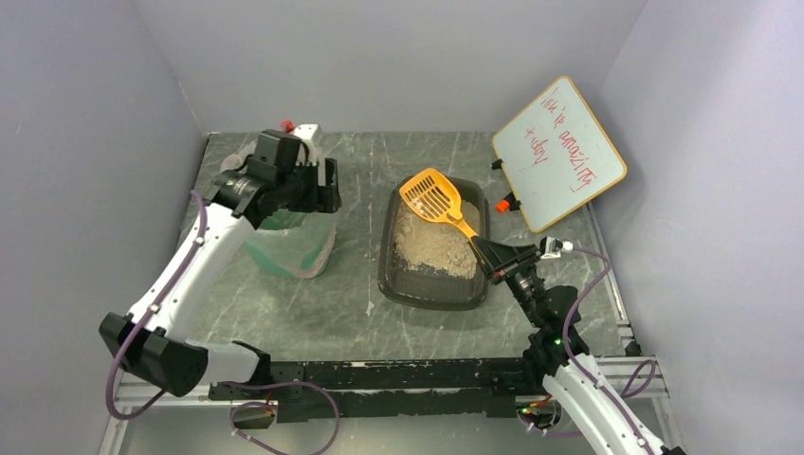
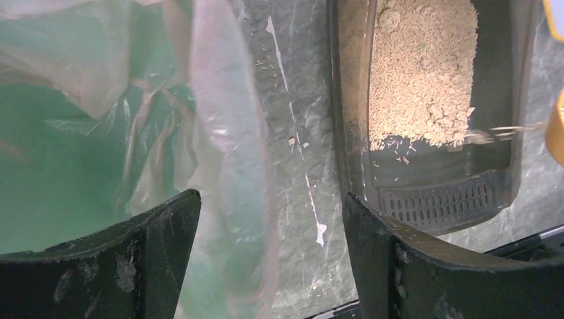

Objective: Clean the litter box

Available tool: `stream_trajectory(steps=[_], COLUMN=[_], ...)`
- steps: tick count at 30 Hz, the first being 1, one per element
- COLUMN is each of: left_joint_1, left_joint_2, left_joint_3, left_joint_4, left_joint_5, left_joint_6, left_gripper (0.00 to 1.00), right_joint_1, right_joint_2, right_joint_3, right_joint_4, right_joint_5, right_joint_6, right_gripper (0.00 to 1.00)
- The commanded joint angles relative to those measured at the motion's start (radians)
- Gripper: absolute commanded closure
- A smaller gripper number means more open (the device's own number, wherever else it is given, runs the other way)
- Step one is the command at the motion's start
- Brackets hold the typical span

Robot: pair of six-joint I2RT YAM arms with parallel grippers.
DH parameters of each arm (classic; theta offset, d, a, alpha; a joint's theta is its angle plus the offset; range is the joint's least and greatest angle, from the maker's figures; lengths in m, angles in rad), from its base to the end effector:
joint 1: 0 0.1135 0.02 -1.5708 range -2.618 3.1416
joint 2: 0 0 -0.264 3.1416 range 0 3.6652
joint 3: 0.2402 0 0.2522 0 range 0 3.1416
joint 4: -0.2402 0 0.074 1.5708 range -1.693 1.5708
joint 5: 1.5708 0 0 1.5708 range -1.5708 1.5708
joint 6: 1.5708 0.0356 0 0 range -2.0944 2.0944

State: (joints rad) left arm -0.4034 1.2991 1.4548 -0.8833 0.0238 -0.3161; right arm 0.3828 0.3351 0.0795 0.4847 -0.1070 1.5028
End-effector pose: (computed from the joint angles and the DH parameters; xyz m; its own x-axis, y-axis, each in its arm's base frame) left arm 0.2422 -0.1043 0.3922 -0.7085 -0.0355 -0.7049 0.1984 0.9484 -0.2472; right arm 0.1186 0.0519 0.2213 -0.4525 0.8872 -0.0904 -0.2420 -0.0246 0.9700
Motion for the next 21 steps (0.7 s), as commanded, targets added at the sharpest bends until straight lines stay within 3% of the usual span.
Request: stream_trajectory(steps=[1, 3, 4, 6, 8, 10, 13, 15, 18, 20, 21], left_joint_1=[-0.050, -0.063, -0.080, -0.092, -0.098, -0.107, -0.121, -0.129, -0.144, -0.156, -0.161], left_joint_2=[0.035, 0.052, 0.068, 0.075, 0.084, 0.087, 0.096, 0.099, 0.104, 0.103, 0.104], left_joint_3=[0.017, 0.017, 0.015, 0.014, 0.021, 0.030, 0.047, 0.050, 0.064, 0.067, 0.073], left_joint_4=[0.055, 0.061, 0.068, 0.076, 0.081, 0.092, 0.096, 0.106, 0.106, 0.116, 0.118], left_joint_5=[-0.058, -0.058, -0.050, -0.040, -0.018, 0.007, 0.037, 0.056, 0.067, 0.072, 0.075], left_joint_6=[-0.009, -0.012, -0.018, -0.025, -0.034, -0.043, -0.056, -0.067, -0.078, -0.089, -0.094], left_gripper=[0.20, 0.27, 0.38, 0.44, 0.50, 0.54, 0.60, 0.62, 0.65, 0.66, 0.66], right_joint_1=[-0.007, -0.009, -0.010, -0.010, -0.010, -0.009, -0.010, -0.010, -0.009, -0.010, -0.010], right_joint_2=[-0.051, -0.038, -0.071, -0.063, -0.088, -0.098, -0.101, -0.098, -0.142, -0.148, -0.139], right_joint_3=[0.049, 0.099, 0.100, 0.125, 0.165, 0.138, 0.182, 0.147, 0.187, 0.146, 0.169], right_joint_4=[-0.003, -0.094, -0.096, -0.090, -0.218, -0.154, -0.264, -0.180, -0.317, -0.212, -0.241], right_joint_5=[0.003, -0.018, 0.006, -0.020, 0.022, 0.001, 0.022, -0.022, 0.043, -0.003, -0.005], right_joint_6=[-0.023, -0.061, -0.077, -0.088, -0.136, -0.107, -0.147, -0.109, -0.147, -0.111, -0.123], right_gripper=[1.00, 1.00, 1.00, 1.00, 1.00, 1.00, 1.00, 1.00, 1.00, 1.00, 1.00])
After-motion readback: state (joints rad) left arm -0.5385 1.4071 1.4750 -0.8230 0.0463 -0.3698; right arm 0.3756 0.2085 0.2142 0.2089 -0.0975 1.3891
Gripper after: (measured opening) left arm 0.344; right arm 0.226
